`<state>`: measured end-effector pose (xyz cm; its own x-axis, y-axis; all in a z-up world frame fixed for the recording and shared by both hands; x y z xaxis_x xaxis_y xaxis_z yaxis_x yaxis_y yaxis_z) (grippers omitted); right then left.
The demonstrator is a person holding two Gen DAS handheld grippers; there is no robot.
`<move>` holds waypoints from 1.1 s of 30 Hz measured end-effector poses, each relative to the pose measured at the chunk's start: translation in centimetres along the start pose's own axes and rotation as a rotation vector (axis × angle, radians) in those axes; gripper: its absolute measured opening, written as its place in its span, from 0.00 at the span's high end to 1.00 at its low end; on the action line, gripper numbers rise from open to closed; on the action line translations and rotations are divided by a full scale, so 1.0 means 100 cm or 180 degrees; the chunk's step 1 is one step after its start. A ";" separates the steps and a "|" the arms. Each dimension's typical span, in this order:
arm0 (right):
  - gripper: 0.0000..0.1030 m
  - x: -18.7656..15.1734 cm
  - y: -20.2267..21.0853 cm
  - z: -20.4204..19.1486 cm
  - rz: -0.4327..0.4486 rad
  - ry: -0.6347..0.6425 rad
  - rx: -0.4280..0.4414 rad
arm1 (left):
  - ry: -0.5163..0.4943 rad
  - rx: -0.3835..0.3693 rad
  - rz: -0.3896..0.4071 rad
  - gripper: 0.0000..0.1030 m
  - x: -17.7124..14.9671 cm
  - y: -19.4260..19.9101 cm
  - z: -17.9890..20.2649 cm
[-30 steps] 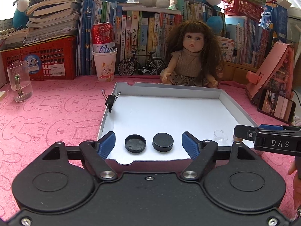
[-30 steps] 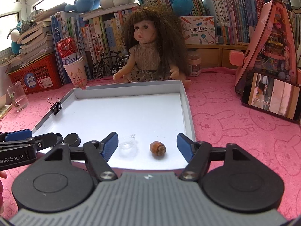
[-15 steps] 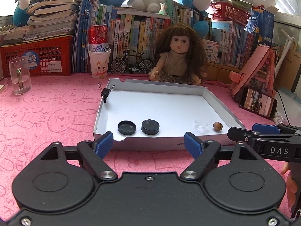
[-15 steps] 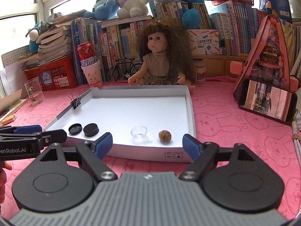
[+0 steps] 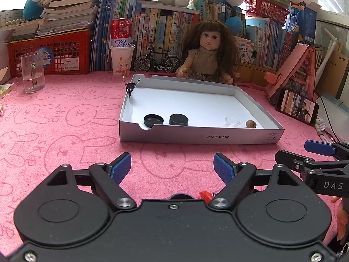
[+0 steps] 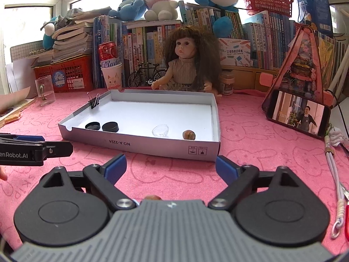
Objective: Organize rigid objects
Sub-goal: 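Move the left tool to a black cap while the right tool reaches the blue beaded clip, then grasp the black cap with the left tool while the right tool grasps the blue beaded clip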
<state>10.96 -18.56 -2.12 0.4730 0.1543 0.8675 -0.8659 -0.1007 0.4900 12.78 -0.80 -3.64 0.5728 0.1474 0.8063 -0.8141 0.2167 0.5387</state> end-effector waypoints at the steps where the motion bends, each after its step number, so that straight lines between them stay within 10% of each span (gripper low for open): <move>1: 0.08 -0.002 0.003 -0.001 0.0013 0.0002 -0.0004 | 0.0010 -0.0008 0.0005 0.21 -0.003 0.002 -0.002; 12: 0.07 -0.040 0.028 0.002 0.0019 -0.0009 -0.0063 | -0.0106 -0.0098 0.0082 0.22 -0.036 0.036 -0.019; 19: 0.13 -0.059 0.032 -0.008 -0.0074 -0.0103 0.0100 | -0.0070 -0.0095 0.0028 0.47 -0.044 0.035 -0.024; 33: 0.47 -0.060 0.036 -0.008 0.0021 -0.0185 0.0002 | -0.0443 -0.0127 0.0112 0.52 -0.052 0.033 0.002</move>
Point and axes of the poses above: each gripper's, at about its wrist camera, not at the fingertips, and y roughly against the way its jaws point, z to its right, x to its top, the point moved 9 cm from there along -y, roughly the way its jaws point, and after that the axes turned 7 degrees about y, right-handed, at the moved point
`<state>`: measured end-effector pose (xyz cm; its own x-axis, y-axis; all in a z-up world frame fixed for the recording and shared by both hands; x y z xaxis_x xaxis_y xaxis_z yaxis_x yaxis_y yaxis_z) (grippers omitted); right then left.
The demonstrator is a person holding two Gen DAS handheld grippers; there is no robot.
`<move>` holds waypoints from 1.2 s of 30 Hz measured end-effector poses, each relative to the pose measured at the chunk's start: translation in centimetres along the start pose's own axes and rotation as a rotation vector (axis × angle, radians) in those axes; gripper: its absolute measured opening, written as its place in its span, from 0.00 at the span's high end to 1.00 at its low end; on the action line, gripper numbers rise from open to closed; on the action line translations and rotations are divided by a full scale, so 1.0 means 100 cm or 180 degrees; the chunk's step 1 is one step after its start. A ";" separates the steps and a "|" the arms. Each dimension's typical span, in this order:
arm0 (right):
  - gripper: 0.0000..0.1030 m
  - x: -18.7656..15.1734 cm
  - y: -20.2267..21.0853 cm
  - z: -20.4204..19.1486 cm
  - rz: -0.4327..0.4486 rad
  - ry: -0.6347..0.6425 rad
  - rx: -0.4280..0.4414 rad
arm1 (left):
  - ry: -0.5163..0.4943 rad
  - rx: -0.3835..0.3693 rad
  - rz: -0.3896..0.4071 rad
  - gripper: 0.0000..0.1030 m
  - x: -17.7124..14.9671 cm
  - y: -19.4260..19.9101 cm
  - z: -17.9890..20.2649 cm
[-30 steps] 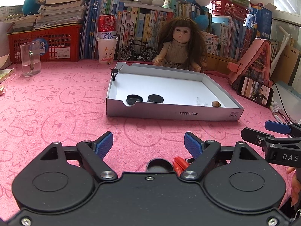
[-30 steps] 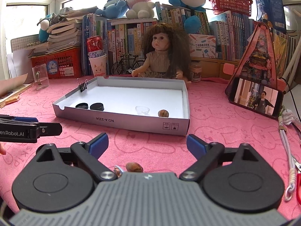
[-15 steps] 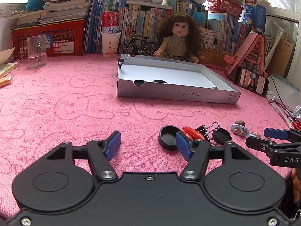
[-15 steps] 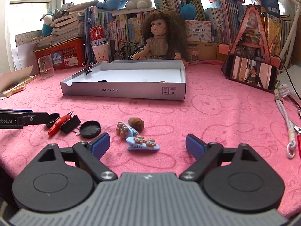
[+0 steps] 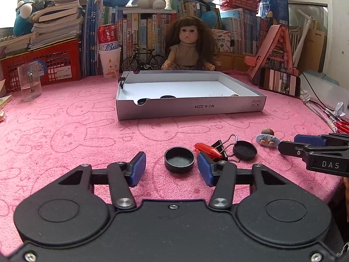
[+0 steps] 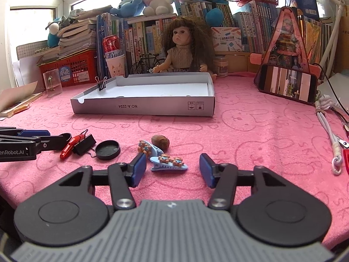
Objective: Organize rigid objects
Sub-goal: 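Grasp the black cap with the left tool while the right tool grasps the blue beaded clip, then carry the black cap with the left tool while the right tool carries the clip toward the tray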
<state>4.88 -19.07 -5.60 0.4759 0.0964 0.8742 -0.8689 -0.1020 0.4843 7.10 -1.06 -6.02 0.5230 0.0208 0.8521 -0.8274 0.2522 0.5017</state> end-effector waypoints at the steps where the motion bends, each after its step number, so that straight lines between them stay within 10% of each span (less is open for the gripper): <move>1: 0.49 0.000 0.000 0.000 0.0010 -0.0009 -0.0004 | 0.0019 0.0012 -0.0020 0.52 -0.001 -0.004 -0.001; 6: 0.55 0.000 -0.002 -0.008 0.0059 0.0044 -0.0055 | -0.0156 0.0149 0.0087 0.52 -0.003 -0.012 0.008; 10: 0.59 0.001 -0.003 -0.007 0.0066 -0.0021 -0.0050 | -0.0136 0.0113 0.0106 0.71 -0.002 -0.014 0.011; 36: 0.59 0.032 -0.011 0.004 0.0202 -0.0002 -0.0230 | 0.0224 0.0153 0.0164 0.71 0.034 -0.016 0.003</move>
Point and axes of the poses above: each gripper's, at about its wrist camera, not at the fingertips, and y roughly against the way its jaws point, z to its right, x to its top, the point moved 9 cm from there along -y, roughly the way its jaws point, and after that the axes turned 7 degrees about y, right-handed, at the moved point
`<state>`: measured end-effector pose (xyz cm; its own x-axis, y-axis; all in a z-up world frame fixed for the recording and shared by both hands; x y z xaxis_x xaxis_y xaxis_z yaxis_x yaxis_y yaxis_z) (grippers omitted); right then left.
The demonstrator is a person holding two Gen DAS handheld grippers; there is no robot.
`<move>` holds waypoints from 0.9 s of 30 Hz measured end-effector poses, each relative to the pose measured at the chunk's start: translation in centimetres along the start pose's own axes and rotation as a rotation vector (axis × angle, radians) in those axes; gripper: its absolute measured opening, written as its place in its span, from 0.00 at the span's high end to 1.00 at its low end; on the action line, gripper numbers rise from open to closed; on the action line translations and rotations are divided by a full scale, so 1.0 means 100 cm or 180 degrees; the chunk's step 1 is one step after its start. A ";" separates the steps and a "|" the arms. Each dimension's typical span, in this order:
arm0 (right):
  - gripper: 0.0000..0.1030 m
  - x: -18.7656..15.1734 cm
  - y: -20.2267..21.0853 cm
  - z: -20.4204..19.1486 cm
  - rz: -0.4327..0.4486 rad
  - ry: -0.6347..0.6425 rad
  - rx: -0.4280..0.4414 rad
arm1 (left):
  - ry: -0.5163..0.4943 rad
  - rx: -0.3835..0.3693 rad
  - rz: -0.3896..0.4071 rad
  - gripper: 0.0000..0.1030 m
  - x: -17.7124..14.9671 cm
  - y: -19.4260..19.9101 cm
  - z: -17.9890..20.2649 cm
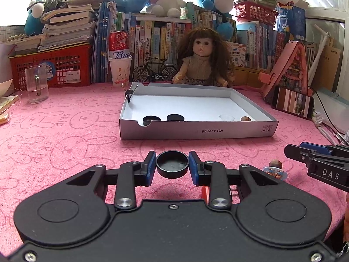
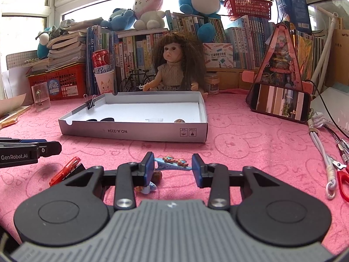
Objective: Organize rigid objects
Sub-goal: 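Carry the black cap with the left tool while the right tool carries the clip toward the tray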
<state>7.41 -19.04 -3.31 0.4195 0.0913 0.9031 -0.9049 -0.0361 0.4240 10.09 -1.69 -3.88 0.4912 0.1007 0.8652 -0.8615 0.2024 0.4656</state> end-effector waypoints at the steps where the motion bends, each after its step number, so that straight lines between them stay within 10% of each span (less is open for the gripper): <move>1: 0.59 0.002 -0.001 0.000 0.0008 -0.0001 0.0002 | -0.0004 -0.0007 0.0008 0.71 0.001 0.000 0.001; 27: 0.59 0.034 -0.030 0.005 0.0057 -0.0128 0.0000 | 0.0009 -0.0119 0.0151 0.71 0.046 -0.024 0.018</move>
Point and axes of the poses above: each gripper's, at about its wrist camera, not at the fingertips, and y roughly against the way its jaws point, z to its right, x to its top, the point moved 9 cm from there along -y, roughly the way its jaws point, and after that the axes turned 7 degrees about y, right-handed, at the moved point
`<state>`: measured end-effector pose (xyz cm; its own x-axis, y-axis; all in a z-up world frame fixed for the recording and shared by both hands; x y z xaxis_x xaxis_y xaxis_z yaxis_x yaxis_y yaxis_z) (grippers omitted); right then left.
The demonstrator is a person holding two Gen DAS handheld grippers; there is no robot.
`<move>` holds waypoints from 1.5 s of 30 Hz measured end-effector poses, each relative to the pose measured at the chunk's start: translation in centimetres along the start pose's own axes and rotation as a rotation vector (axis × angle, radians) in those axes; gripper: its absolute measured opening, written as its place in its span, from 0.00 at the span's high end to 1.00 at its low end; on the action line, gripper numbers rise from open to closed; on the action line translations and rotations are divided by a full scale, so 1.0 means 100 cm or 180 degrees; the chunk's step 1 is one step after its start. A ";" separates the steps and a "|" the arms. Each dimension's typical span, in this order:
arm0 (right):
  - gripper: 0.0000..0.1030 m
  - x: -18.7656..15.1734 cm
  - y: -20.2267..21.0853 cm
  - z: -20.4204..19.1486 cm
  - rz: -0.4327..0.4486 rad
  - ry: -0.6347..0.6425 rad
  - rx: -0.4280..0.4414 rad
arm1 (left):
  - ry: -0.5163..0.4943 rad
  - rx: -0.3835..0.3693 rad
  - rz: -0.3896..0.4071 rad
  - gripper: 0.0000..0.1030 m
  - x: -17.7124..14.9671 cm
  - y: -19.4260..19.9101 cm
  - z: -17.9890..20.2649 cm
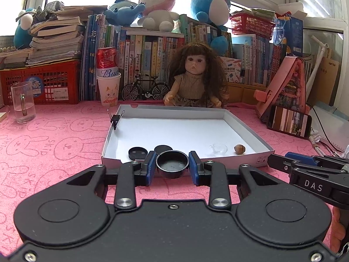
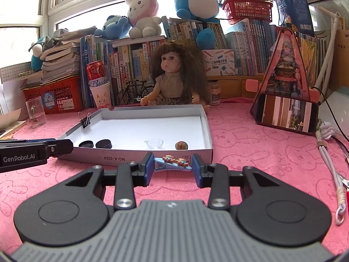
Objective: Organize rigid objects
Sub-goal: 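Carry the black cap with the left tool while the right tool carries the clip toward the tray, then open the left tool to drop the cap while the right tool releases the clip into the tray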
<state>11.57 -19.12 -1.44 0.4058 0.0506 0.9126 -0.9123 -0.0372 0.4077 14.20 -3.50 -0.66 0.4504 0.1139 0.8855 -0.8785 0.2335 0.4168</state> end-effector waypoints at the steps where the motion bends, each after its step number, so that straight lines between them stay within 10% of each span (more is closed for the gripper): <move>1: 0.59 0.001 -0.001 0.000 0.0002 -0.0002 -0.0001 | 0.0001 0.0010 0.0006 0.71 0.002 -0.002 -0.001; 21: 0.59 0.038 -0.055 0.019 -0.0062 -0.0195 0.0011 | 0.0128 0.0153 -0.0100 0.71 0.048 -0.067 -0.033; 45: 0.59 0.034 -0.152 0.021 -0.0998 -0.0495 0.0358 | 0.0261 0.0305 -0.0780 0.71 0.045 -0.155 -0.053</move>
<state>26.97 -20.49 -4.43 0.6761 -0.0750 0.7330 -0.7341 -0.1538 0.6614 30.72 -1.50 -4.23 0.6593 0.1440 0.7379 -0.7510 0.1717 0.6376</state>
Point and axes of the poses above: each gripper's, at about its wrist camera, not at the fingertips, and y roughly against the way its jaws point, z to its right, x to its top, the point moved 9 cm from there along -y, roughly the way its jaws point, and after that the axes turned 7 degrees about y, right-handed, at the moved point
